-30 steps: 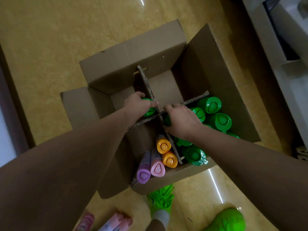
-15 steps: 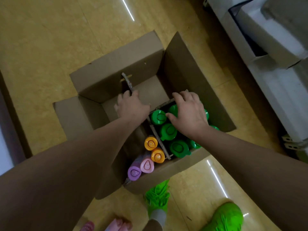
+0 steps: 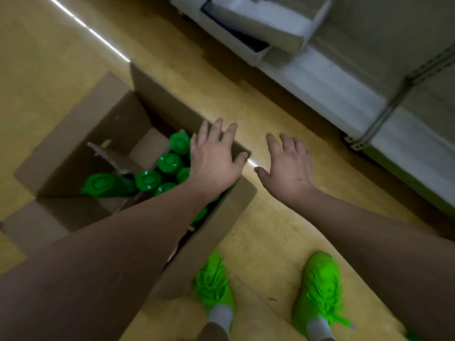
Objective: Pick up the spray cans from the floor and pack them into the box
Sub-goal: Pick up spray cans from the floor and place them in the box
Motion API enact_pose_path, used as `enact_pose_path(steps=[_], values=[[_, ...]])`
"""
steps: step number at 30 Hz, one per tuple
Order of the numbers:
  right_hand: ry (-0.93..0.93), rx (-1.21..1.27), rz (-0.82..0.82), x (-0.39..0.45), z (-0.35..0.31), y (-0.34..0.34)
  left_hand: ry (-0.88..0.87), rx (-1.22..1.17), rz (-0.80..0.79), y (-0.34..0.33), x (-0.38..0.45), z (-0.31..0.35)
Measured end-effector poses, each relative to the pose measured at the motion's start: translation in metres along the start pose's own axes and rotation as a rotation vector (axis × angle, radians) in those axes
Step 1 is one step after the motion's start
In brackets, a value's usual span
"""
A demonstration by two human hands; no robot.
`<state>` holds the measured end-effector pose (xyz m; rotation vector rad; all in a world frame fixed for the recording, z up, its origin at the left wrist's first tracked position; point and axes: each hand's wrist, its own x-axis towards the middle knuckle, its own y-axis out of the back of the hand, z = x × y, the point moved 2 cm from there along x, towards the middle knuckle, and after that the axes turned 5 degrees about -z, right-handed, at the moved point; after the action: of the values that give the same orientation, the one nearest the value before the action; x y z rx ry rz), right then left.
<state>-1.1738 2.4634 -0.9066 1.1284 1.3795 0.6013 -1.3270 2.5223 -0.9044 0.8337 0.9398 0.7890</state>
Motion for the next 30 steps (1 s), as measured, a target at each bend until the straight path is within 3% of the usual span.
enact_pose_path(steps=[9,19,26,30], values=[[-0.400,0.189,0.051,-0.082,0.183,-0.045,-0.316,0.212,-0.165,-0.095,0.007,0.160],[-0.917,0.425,0.009,-0.222,0.364,-0.157,-0.578,0.277,-0.410,-0.253,-0.031,0.332],[-1.192,0.621,-0.003,-0.298,0.450,-0.233,-0.611,0.247,-0.618,-0.361,-0.070,0.424],[-1.330,0.760,0.051,-0.331,0.494,-0.275,-0.515,0.189,-0.722,-0.426,-0.090,0.464]])
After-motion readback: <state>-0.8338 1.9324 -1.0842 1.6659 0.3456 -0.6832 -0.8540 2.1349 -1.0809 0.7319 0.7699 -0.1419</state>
